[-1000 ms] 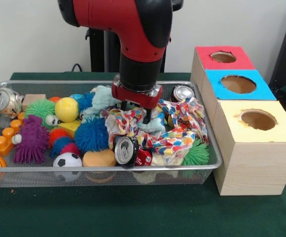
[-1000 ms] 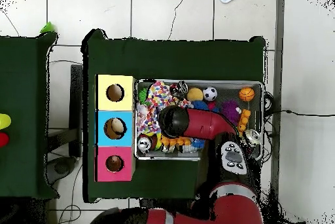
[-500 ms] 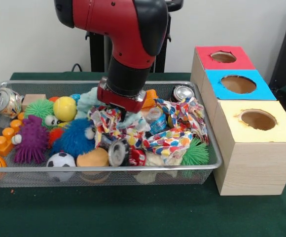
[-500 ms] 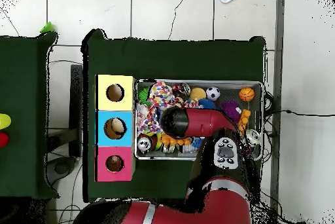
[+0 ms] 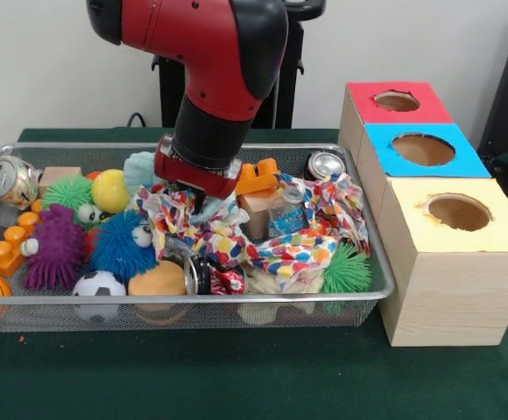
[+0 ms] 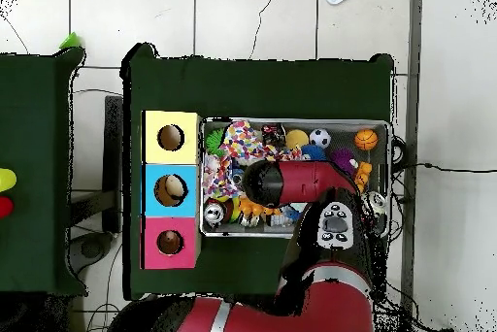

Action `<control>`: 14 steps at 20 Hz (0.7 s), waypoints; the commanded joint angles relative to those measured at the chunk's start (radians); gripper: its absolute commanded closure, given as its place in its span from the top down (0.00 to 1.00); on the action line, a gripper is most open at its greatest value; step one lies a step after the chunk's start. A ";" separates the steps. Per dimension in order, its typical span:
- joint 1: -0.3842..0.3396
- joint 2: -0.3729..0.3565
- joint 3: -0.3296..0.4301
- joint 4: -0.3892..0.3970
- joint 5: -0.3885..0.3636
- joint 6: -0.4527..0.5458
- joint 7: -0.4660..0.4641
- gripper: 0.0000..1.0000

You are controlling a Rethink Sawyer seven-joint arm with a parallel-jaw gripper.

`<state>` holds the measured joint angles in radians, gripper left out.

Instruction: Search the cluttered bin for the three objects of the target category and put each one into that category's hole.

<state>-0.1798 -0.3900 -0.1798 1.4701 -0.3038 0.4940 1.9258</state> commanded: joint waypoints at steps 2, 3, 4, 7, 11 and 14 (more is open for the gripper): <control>-0.066 0.080 -0.045 -0.016 -0.168 0.009 -0.074 0.00; -0.070 0.078 -0.042 -0.015 -0.176 0.007 -0.076 0.00; -0.074 0.075 -0.041 -0.014 -0.185 0.003 -0.078 0.00; -0.085 0.068 -0.035 -0.009 -0.211 -0.004 -0.089 0.00; -0.100 0.063 -0.034 -0.009 -0.242 -0.021 -0.083 0.00; -0.116 0.057 -0.025 -0.011 -0.271 -0.028 -0.096 0.00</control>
<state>-0.2149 -0.3956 -0.1799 1.4463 -0.4354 0.4845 1.9258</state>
